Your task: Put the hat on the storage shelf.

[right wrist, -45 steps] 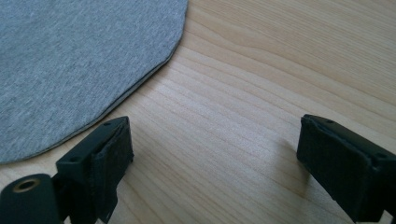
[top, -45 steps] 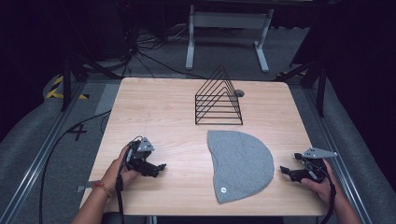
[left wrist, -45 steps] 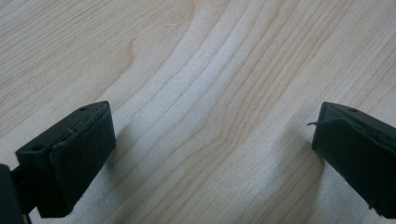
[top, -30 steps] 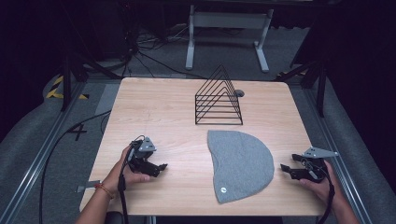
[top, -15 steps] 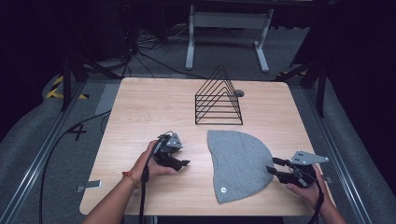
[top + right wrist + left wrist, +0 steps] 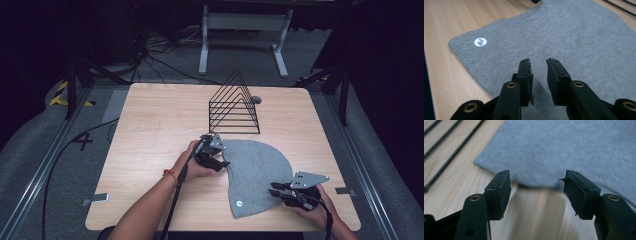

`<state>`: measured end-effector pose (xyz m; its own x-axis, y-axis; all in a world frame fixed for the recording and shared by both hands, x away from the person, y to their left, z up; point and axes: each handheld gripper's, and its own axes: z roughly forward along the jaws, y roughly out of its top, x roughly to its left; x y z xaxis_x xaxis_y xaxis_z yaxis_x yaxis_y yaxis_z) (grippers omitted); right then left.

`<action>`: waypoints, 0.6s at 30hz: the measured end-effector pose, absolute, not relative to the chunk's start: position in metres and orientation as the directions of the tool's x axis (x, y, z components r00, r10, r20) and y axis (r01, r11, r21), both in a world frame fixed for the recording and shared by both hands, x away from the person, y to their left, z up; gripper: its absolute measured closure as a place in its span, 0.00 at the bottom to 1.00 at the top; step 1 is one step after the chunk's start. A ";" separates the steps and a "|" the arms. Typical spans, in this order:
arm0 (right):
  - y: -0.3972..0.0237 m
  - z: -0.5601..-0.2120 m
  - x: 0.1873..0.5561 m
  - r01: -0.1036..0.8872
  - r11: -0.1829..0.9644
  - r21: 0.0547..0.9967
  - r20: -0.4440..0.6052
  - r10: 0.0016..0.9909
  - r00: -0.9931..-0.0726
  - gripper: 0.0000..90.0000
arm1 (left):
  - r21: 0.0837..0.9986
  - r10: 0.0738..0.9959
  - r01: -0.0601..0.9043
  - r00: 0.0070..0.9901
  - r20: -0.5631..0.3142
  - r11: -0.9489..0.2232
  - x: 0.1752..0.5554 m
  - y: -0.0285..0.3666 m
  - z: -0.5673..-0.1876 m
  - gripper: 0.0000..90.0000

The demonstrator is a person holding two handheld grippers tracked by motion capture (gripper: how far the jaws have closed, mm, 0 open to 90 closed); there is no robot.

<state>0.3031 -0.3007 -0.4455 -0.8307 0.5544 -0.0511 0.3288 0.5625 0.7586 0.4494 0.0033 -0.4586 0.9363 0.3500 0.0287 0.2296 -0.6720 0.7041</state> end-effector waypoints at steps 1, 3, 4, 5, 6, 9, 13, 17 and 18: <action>-0.297 -0.446 0.302 0.321 0.568 0.758 -0.051 0.543 -0.838 0.83 | 0.709 0.352 0.225 0.935 0.035 -0.668 0.451 0.001 -0.458 0.43; -0.293 -0.447 0.301 0.314 0.576 0.754 -0.047 0.525 -0.850 0.83 | 0.713 0.361 0.237 0.932 0.024 -0.660 0.455 -0.004 -0.459 0.45; -0.292 -0.448 0.301 0.313 0.580 0.752 -0.046 0.520 -0.853 0.83 | 0.712 0.361 0.236 0.932 0.027 -0.661 0.458 -0.006 -0.460 0.45; -0.291 -0.449 0.301 0.311 0.587 0.748 -0.047 0.514 -0.857 0.83 | 0.706 0.365 0.238 0.930 0.032 -0.667 0.460 -0.009 -0.462 0.46; -0.289 -0.451 0.301 0.312 0.594 0.742 -0.044 0.507 -0.861 0.83 | 0.701 0.365 0.239 0.930 0.034 -0.672 0.462 -0.011 -0.463 0.49; -0.288 -0.455 0.301 0.314 0.610 0.728 -0.049 0.503 -0.863 0.83 | 0.710 0.377 0.243 0.926 0.034 -0.661 0.464 -0.015 -0.465 0.52; -0.289 -0.459 0.303 0.325 0.621 0.714 -0.049 0.507 -0.861 0.83 | 0.698 0.368 0.244 0.929 0.030 -0.673 0.462 -0.016 -0.464 0.56; -0.291 -0.460 0.305 0.335 0.623 0.707 -0.050 0.516 -0.855 0.82 | 0.659 0.365 0.247 0.930 0.044 -0.710 0.456 -0.011 -0.459 0.56; -0.292 -0.460 0.305 0.341 0.622 0.705 -0.051 0.524 -0.850 0.81 | 0.653 0.364 0.242 0.930 0.055 -0.717 0.453 -0.010 -0.458 0.56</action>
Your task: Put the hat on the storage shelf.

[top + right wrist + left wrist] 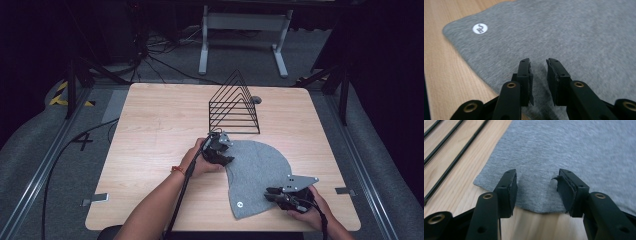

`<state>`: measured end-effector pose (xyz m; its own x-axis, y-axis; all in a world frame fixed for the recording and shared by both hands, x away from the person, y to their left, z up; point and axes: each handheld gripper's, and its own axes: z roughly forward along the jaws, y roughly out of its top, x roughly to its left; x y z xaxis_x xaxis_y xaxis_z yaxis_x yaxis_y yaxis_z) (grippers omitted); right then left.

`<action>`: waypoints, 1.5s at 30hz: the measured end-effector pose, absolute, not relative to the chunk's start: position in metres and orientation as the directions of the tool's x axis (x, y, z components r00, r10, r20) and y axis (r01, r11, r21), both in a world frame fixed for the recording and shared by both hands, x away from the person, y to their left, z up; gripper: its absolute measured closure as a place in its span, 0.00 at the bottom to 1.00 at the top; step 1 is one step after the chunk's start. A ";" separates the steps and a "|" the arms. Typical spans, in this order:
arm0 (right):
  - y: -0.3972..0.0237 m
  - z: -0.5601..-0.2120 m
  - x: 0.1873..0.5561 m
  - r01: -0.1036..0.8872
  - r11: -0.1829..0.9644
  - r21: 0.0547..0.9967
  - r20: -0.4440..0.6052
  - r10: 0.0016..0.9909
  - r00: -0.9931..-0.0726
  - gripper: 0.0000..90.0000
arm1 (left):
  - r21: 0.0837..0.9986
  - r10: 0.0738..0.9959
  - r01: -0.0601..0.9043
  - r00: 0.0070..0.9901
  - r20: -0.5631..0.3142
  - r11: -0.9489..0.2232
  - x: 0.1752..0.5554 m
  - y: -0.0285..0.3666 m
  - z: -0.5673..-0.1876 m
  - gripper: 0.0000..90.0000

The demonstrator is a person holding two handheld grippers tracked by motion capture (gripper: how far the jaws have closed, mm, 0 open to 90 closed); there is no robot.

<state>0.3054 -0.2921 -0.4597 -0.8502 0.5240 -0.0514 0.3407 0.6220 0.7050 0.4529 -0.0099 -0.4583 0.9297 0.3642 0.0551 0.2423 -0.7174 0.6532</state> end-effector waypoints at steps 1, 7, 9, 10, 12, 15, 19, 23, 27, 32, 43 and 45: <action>-0.293 -0.459 0.306 0.346 0.621 0.703 -0.052 0.531 -0.846 0.80 | 0.641 0.352 0.230 0.933 0.067 -0.732 0.450 -0.008 -0.457 0.56; -0.305 -0.458 0.312 0.374 0.610 0.698 -0.081 0.586 -0.806 0.75 | 0.618 0.335 0.225 0.940 0.066 -0.754 0.432 0.005 -0.455 0.56; -0.309 -0.457 0.315 0.382 0.612 0.693 -0.101 0.607 -0.788 0.74 | 0.610 0.333 0.228 0.941 0.061 -0.758 0.423 0.009 -0.455 0.56; -0.311 -0.457 0.316 0.395 0.606 0.691 -0.107 0.626 -0.773 0.72 | 0.613 0.327 0.225 0.943 0.059 -0.758 0.420 0.011 -0.455 0.56; -0.316 -0.456 0.319 0.410 0.598 0.688 -0.114 0.648 -0.753 0.70 | 0.605 0.323 0.222 0.945 0.061 -0.764 0.411 0.014 -0.455 0.56; -0.320 -0.456 0.322 0.420 0.595 0.685 -0.140 0.674 -0.725 0.68 | 0.604 0.308 0.224 0.951 0.038 -0.765 0.400 0.018 -0.455 0.56; -0.323 -0.455 0.327 0.445 0.586 0.677 -0.155 0.705 -0.692 0.68 | 0.620 0.299 0.228 0.954 0.012 -0.751 0.381 0.020 -0.458 0.56; -0.322 -0.454 0.334 0.451 0.588 0.671 -0.178 0.719 -0.671 0.67 | 0.622 0.284 0.230 0.959 -0.014 -0.748 0.366 0.018 -0.458 0.56; -0.319 -0.454 0.343 0.458 0.591 0.665 -0.212 0.736 -0.642 0.67 | 0.612 0.244 0.216 0.969 -0.039 -0.761 0.356 0.014 -0.456 0.56; -0.317 -0.453 0.360 0.467 0.590 0.659 -0.227 0.748 -0.624 0.67 | 0.621 0.202 0.199 0.977 -0.067 -0.758 0.352 0.010 -0.457 0.54; -0.320 -0.445 0.382 0.504 0.497 0.706 -0.145 0.799 -0.583 0.63 | 0.672 0.321 0.210 0.946 0.044 -0.711 0.384 0.024 -0.443 0.49; -0.320 -0.442 0.377 0.511 0.483 0.711 -0.112 0.795 -0.596 0.61 | 0.671 0.365 0.261 0.931 0.016 -0.694 0.398 0.028 -0.447 0.47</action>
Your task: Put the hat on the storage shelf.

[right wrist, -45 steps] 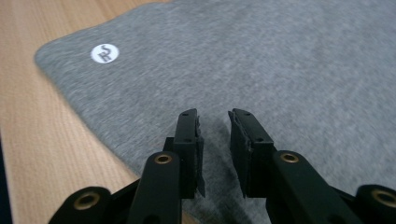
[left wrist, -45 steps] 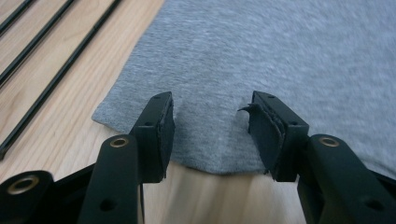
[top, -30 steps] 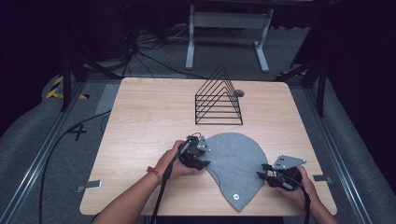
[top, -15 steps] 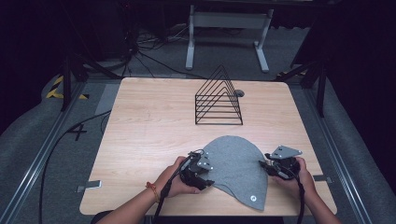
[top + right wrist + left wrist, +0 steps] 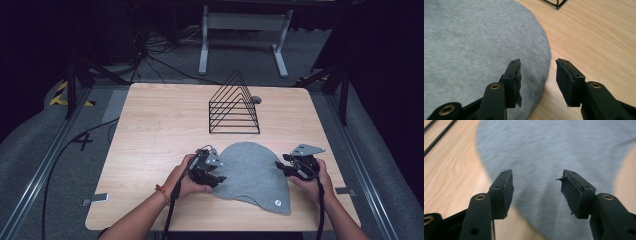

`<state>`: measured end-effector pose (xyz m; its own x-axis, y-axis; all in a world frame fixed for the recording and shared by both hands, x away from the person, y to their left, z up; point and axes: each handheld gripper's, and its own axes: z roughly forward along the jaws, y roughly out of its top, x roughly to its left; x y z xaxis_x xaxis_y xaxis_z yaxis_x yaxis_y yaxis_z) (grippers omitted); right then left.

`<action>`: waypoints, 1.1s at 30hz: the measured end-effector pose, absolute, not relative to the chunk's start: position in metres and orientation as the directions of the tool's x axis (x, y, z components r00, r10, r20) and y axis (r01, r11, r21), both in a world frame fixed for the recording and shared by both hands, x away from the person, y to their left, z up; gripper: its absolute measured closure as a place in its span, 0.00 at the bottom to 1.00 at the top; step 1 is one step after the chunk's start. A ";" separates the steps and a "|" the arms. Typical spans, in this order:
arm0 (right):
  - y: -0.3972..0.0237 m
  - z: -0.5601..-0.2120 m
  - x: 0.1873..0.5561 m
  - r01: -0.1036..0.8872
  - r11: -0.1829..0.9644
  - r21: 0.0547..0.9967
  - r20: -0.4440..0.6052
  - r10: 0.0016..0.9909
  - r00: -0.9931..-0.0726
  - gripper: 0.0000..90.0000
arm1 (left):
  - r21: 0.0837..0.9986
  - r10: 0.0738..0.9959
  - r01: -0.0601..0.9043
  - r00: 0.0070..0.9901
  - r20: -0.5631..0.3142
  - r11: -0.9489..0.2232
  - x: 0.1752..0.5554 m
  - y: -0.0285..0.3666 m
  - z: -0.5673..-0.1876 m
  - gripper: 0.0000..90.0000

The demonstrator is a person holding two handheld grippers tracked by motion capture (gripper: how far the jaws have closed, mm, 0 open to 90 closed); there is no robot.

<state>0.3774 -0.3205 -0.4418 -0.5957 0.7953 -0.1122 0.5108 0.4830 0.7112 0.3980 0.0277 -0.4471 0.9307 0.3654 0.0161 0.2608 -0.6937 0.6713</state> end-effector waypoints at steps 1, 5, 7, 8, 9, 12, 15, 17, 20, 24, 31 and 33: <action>-0.320 -0.441 0.376 0.518 0.482 0.707 -0.105 0.796 -0.596 0.59 | 0.665 0.390 0.273 0.920 0.030 -0.695 0.405 0.029 -0.450 0.46; -0.317 -0.442 0.371 0.554 0.473 0.686 -0.072 0.801 -0.595 0.54 | 0.675 0.446 0.326 0.895 0.006 -0.662 0.421 0.031 -0.454 0.43; -0.316 -0.444 0.370 0.561 0.475 0.678 -0.079 0.806 -0.587 0.50 | 0.678 0.453 0.319 0.891 0.023 -0.662 0.424 0.030 -0.455 0.42; -0.315 -0.445 0.370 0.572 0.473 0.671 -0.083 0.814 -0.575 0.49 | 0.663 0.453 0.309 0.890 0.051 -0.682 0.426 0.028 -0.455 0.42; -0.315 -0.446 0.370 0.586 0.459 0.668 -0.074 0.825 -0.561 0.49 | 0.656 0.455 0.326 0.890 0.031 -0.681 0.432 0.026 -0.456 0.42; -0.319 -0.453 0.373 0.619 0.429 0.658 -0.037 0.839 -0.542 0.45 | 0.665 0.483 0.373 0.875 -0.021 -0.647 0.443 0.022 -0.462 0.39; -0.320 -0.453 0.372 0.619 0.426 0.660 -0.038 0.842 -0.539 0.45 | 0.679 0.465 0.366 0.884 -0.041 -0.637 0.444 0.020 -0.465 0.36; -0.320 -0.455 0.372 0.615 0.420 0.667 -0.014 0.833 -0.553 0.46 | 0.676 0.469 0.368 0.882 -0.037 -0.639 0.443 0.019 -0.465 0.35; -0.320 -0.454 0.372 0.606 0.438 0.664 -0.014 0.817 -0.576 0.55 | 0.677 0.464 0.373 0.884 -0.053 -0.634 0.440 0.018 -0.464 0.40; -0.315 -0.453 0.369 0.596 0.450 0.665 0.003 0.797 -0.604 0.78 | 0.681 0.417 0.362 0.904 -0.090 -0.636 0.434 0.015 -0.463 0.61; -0.317 -0.455 0.372 0.616 0.407 0.674 0.076 0.792 -0.606 0.93 | 0.675 0.402 0.379 0.906 -0.132 -0.632 0.432 0.017 -0.463 0.92; -0.318 -0.455 0.372 0.611 0.409 0.678 0.076 0.788 -0.611 0.94 | 0.676 0.398 0.364 0.910 -0.112 -0.641 0.433 0.017 -0.462 0.95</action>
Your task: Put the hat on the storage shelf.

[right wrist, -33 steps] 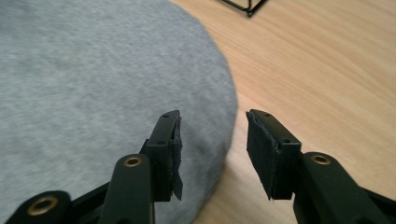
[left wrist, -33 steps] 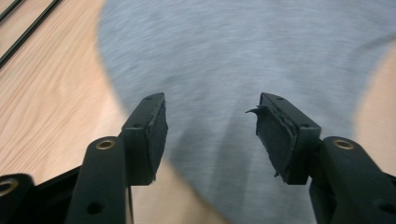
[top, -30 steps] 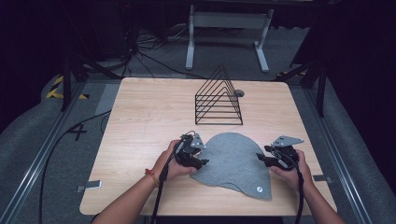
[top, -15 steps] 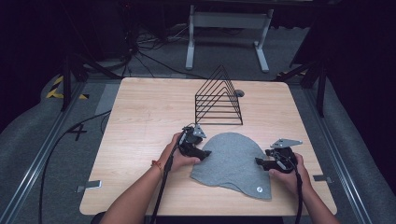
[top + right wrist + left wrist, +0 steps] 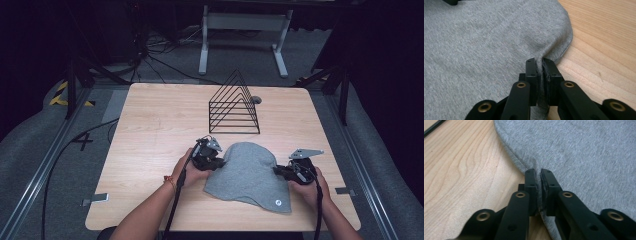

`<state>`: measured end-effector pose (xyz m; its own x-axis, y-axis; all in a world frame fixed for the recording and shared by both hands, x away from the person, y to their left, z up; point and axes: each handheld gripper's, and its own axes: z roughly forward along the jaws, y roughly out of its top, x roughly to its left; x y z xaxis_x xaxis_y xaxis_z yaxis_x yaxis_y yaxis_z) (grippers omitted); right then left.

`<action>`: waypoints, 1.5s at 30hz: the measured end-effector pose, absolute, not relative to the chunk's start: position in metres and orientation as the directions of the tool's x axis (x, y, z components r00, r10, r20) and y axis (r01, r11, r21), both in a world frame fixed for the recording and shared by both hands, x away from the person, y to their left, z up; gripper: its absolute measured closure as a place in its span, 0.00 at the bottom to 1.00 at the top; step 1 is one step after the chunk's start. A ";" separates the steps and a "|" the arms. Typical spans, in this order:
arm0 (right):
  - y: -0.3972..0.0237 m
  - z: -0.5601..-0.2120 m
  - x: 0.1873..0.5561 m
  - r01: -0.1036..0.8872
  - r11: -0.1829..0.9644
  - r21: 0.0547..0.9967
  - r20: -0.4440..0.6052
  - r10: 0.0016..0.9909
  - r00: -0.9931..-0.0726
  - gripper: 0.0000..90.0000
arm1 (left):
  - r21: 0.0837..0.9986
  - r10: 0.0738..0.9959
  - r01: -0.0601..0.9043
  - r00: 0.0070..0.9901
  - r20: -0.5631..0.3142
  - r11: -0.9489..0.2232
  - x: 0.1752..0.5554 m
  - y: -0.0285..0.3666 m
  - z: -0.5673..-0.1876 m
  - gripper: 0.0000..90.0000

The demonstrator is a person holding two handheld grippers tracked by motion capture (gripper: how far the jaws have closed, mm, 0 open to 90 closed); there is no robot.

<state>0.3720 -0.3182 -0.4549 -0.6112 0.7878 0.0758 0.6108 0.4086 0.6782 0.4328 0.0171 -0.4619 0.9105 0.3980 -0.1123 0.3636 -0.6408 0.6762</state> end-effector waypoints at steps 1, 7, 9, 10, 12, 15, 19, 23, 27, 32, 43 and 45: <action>-0.318 -0.455 0.372 0.603 0.413 0.683 0.068 0.786 -0.615 0.94 | 0.674 0.400 0.362 0.910 -0.107 -0.644 0.432 0.017 -0.461 0.96; -0.321 -0.440 0.365 0.538 0.408 0.738 0.038 0.770 -0.636 0.95 | 0.717 0.395 0.306 0.918 -0.048 -0.626 0.426 0.019 -0.444 0.97; -0.321 -0.432 0.362 0.510 0.408 0.757 0.024 0.763 -0.645 0.95 | 0.731 0.384 0.272 0.923 -0.015 -0.626 0.423 0.021 -0.435 0.97; -0.321 -0.426 0.360 0.492 0.410 0.768 0.014 0.758 -0.652 0.95 | 0.742 0.380 0.262 0.925 -0.010 -0.617 0.421 0.022 -0.428 0.97; -0.319 -0.414 0.357 0.454 0.414 0.789 -0.010 0.747 -0.664 0.95 | 0.760 0.379 0.244 0.926 0.002 -0.603 0.418 0.023 -0.418 0.97; -0.317 -0.396 0.355 0.408 0.421 0.810 -0.043 0.736 -0.675 0.95 | 0.789 0.385 0.228 0.923 0.012 -0.571 0.417 0.026 -0.400 0.97; -0.318 -0.372 0.358 0.362 0.417 0.834 -0.072 0.732 -0.678 0.95 | 0.807 0.381 0.189 0.923 0.047 -0.560 0.418 0.028 -0.374 0.97; -0.316 -0.345 0.366 0.329 0.385 0.862 -0.066 0.730 -0.680 0.95 | 0.818 0.405 0.150 0.908 0.108 -0.555 0.421 0.030 -0.345 0.98; -0.309 -0.310 0.374 0.252 0.393 0.884 -0.125 0.719 -0.684 0.95 | 0.841 0.412 0.105 0.899 0.148 -0.531 0.426 0.033 -0.308 0.98; -0.307 -0.267 0.391 0.198 0.345 0.918 -0.135 0.739 -0.660 0.95 | 0.863 0.444 0.072 0.877 0.184 -0.499 0.437 0.036 -0.265 0.98; -0.292 -0.201 0.442 0.139 0.366 0.920 -0.223 0.783 -0.581 0.95 | 0.884 0.521 0.081 0.831 0.194 -0.460 0.473 0.037 -0.222 0.98; -0.289 -0.194 0.455 0.137 0.368 0.920 -0.231 0.788 -0.571 0.95 | 0.884 0.544 0.080 0.813 0.209 -0.460 0.486 0.037 -0.212 0.98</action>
